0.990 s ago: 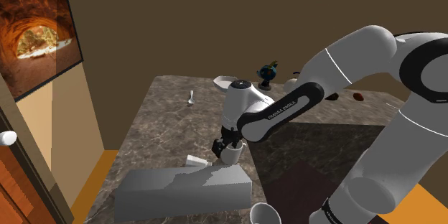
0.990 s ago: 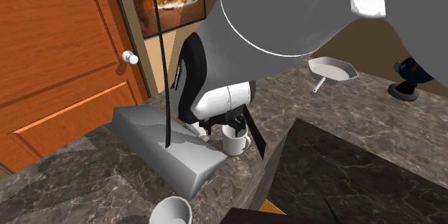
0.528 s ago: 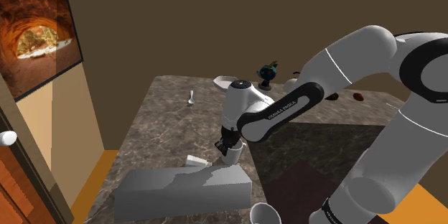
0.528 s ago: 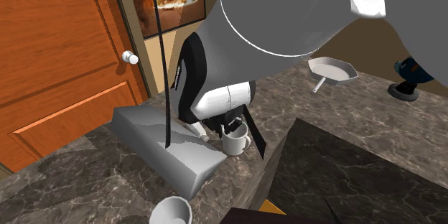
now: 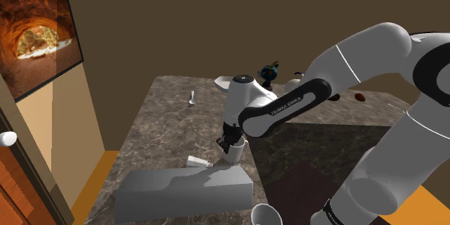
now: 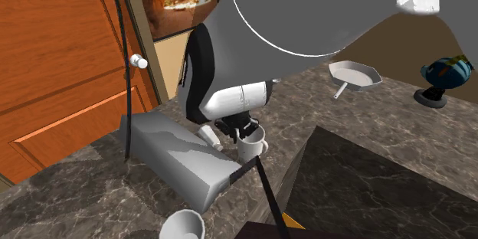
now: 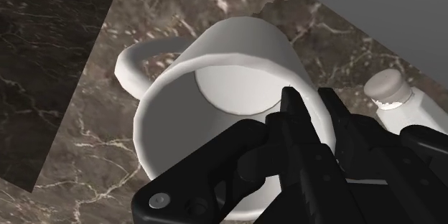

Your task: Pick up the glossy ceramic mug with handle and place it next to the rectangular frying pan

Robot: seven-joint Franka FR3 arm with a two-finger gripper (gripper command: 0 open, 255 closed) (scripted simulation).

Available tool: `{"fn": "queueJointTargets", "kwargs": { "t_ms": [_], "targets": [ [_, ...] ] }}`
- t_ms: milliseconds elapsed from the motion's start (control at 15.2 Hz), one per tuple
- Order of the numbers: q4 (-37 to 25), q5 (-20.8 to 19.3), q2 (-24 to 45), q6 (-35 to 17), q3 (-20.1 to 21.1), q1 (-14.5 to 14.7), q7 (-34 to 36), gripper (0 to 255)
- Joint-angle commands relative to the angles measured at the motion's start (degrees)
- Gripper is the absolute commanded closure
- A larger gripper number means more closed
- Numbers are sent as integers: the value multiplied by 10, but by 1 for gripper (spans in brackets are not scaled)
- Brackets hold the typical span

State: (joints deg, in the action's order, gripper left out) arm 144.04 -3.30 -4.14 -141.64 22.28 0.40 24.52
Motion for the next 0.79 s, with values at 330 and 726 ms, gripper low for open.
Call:
{"fn": "queueJointTargets", "kwargs": {
  "t_ms": [330,726],
  "targets": [
    [-18,27,-44,59,-5,4,-23,255],
    [-39,41,-76,109,-10,8,-37,255]
  ]
}}
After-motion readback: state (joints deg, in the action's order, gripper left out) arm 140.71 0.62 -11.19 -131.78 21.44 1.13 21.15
